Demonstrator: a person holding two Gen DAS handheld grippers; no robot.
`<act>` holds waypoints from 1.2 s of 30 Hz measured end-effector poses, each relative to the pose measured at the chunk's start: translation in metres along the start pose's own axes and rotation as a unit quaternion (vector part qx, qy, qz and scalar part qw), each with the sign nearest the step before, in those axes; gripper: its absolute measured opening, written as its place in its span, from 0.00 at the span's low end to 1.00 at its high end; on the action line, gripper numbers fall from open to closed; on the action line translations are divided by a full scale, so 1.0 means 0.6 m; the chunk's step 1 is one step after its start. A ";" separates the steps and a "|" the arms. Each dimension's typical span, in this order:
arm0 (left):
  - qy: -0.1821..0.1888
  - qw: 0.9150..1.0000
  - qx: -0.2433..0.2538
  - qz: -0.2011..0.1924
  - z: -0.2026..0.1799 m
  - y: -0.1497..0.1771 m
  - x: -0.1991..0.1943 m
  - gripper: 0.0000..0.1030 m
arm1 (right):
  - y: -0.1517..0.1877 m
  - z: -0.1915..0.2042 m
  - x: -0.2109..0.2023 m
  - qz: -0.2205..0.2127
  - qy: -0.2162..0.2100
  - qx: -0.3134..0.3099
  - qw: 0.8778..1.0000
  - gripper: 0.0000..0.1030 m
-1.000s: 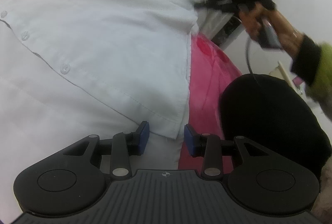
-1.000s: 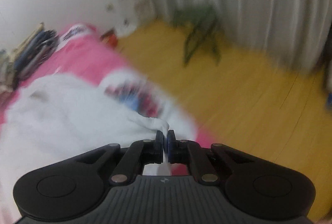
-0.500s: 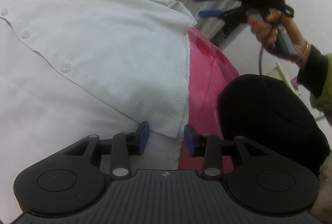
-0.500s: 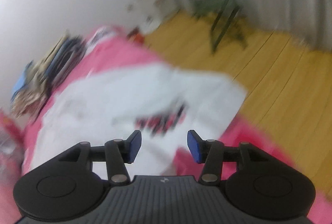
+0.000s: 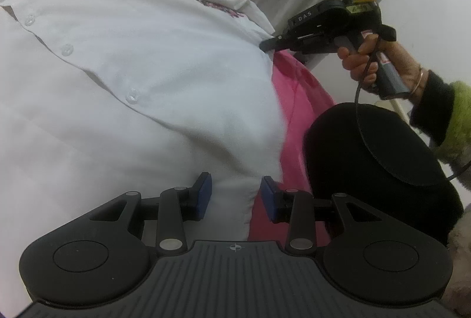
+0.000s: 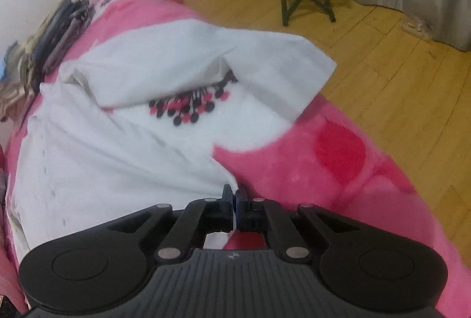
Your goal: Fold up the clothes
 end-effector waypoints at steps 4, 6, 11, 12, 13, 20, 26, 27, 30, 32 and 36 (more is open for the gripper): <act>0.003 1.000 -0.013 -0.003 0.003 0.006 -0.008 0.36 | -0.001 0.014 -0.033 -0.049 0.012 -0.005 0.999 0.39; 0.006 1.000 -0.022 -0.006 0.006 0.007 -0.013 0.36 | 0.000 0.028 -0.060 -0.071 0.028 -0.026 0.997 0.42; 0.004 0.999 -0.034 -0.018 0.012 0.005 -0.026 0.36 | 0.019 0.083 -0.112 -0.093 0.041 -0.111 0.989 0.42; 0.002 0.999 -0.034 -0.021 0.013 0.002 -0.029 0.36 | 0.027 0.099 -0.111 -0.082 0.031 -0.123 0.988 0.42; 0.000 0.999 -0.034 -0.026 0.013 -0.001 -0.031 0.36 | 0.035 0.115 -0.109 -0.070 0.022 -0.136 0.988 0.42; -0.033 0.997 -0.049 -0.056 0.032 -0.023 -0.052 0.36 | 0.103 0.225 -0.038 0.018 -0.018 -0.201 0.979 0.41; -0.076 0.987 -0.105 -0.097 0.091 -0.037 -0.093 0.36 | 0.128 0.322 -0.005 0.025 -0.062 -0.271 0.960 0.41; -0.080 0.983 -0.124 -0.109 0.106 -0.039 -0.104 0.36 | 0.133 0.337 0.000 0.025 -0.067 -0.282 0.957 0.41; -0.073 0.969 -0.184 -0.145 0.151 -0.044 -0.130 0.36 | 0.157 0.363 0.021 0.034 -0.058 -0.325 0.943 0.41; -0.069 0.961 -0.212 -0.162 0.173 -0.044 -0.141 0.36 | 0.180 0.372 0.041 0.044 -0.039 -0.357 0.932 0.41; -0.070 0.957 -0.222 -0.170 0.188 -0.035 -0.144 0.36 | 0.221 0.378 0.060 0.036 0.005 -0.425 0.904 0.41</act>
Point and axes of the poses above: each gripper's, at about its wrist camera, not at the fingertips, and x roughly the way its jaws point, z to its left, y to its underside, the point moved 5 cm from there along x, roughly the way its jaws point
